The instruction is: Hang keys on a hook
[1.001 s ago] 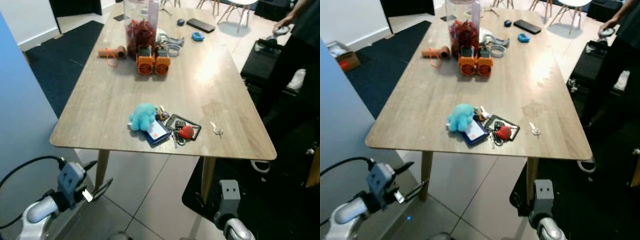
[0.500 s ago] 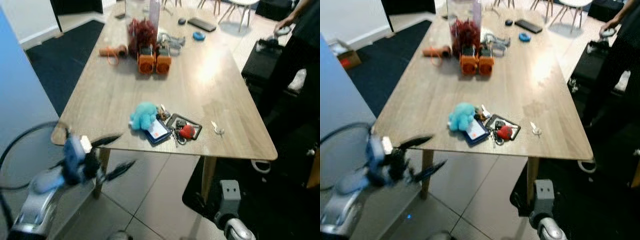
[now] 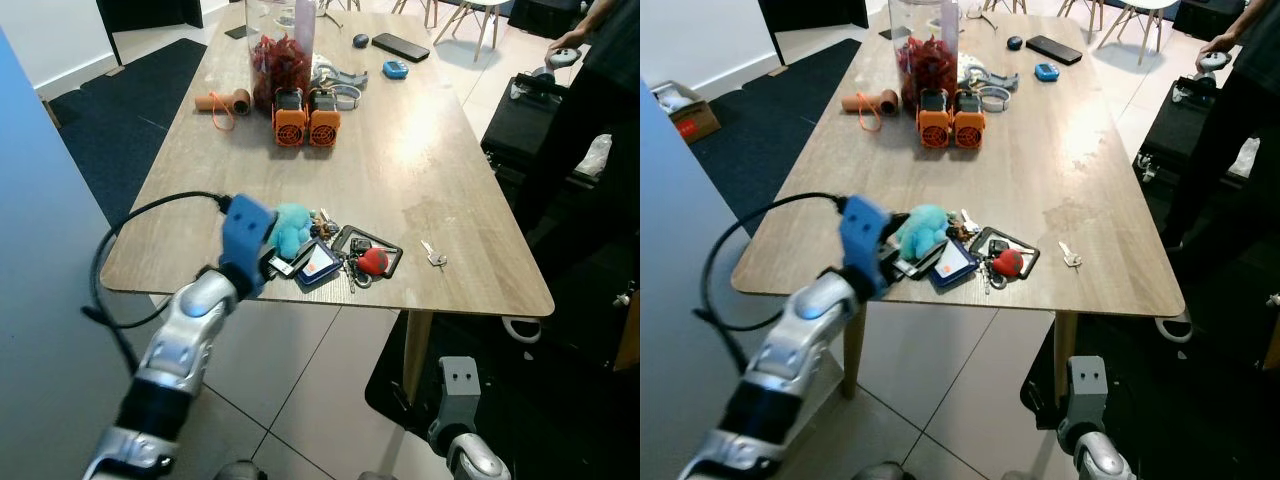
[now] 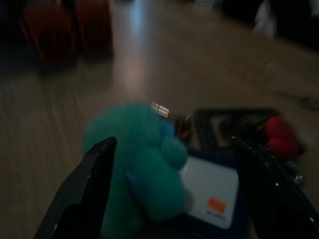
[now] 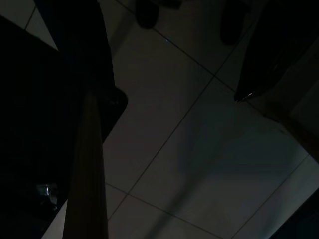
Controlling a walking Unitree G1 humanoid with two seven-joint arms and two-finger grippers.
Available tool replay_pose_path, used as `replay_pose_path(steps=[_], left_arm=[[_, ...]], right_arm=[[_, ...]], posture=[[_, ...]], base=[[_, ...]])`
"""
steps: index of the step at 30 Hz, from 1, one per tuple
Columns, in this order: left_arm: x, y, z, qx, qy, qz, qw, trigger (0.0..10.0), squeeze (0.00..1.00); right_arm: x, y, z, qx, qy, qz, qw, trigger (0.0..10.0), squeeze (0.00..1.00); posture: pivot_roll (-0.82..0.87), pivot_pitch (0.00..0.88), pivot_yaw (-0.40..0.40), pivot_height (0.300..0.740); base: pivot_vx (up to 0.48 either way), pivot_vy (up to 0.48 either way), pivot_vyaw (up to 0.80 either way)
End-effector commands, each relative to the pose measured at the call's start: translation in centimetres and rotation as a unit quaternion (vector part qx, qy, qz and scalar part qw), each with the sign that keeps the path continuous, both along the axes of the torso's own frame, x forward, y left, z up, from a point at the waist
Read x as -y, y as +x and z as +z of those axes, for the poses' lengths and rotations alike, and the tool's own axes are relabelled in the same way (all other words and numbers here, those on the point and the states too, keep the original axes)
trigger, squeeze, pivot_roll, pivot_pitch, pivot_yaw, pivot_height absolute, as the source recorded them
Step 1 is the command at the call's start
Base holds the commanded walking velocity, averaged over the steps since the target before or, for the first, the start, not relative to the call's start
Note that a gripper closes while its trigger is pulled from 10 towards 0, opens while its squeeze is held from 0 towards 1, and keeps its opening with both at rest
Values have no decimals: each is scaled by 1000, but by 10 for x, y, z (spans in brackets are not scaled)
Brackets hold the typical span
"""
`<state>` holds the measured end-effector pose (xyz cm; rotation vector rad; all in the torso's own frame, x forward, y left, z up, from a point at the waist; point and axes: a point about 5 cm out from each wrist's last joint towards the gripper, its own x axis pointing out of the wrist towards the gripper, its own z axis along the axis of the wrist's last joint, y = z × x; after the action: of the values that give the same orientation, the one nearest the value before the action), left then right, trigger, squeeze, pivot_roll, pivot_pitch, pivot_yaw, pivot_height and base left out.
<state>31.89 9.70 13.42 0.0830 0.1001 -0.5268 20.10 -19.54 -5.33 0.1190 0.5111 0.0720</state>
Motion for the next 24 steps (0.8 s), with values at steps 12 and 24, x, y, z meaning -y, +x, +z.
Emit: replay_pose_path(steps=[12, 24], left_arm=[[22, 19, -20, -87, 37, 108, 990, 10000, 0], [18, 27, -14, -70, 26, 116, 990, 9922, 0]], right_arm=[[1, -4, -3, -8, 4, -17, 1000, 10000, 0], [1, -2, -2, -6, 3, -16, 1000, 10000, 0]], posture=[[56, 89, -27, 740], [54, 82, -26, 740]], base=[[0, 0, 0], [0, 0, 0]])
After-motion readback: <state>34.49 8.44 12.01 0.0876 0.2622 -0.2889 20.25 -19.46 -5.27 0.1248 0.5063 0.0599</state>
